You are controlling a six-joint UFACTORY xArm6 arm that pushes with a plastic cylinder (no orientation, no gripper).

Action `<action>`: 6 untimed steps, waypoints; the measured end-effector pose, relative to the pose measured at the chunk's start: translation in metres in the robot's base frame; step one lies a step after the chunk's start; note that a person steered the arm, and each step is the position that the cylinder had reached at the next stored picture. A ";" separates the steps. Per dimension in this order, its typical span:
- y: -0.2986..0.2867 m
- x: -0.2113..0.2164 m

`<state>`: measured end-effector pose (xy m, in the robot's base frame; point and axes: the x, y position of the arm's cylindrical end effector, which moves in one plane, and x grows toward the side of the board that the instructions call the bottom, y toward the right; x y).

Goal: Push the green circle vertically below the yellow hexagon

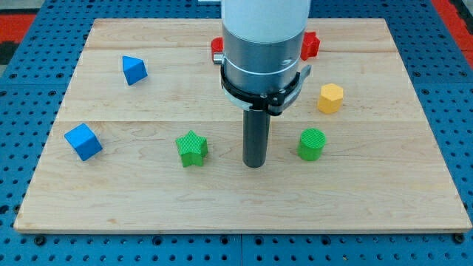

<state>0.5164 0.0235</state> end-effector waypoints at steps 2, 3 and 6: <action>0.087 0.011; 0.037 -0.012; 0.085 -0.030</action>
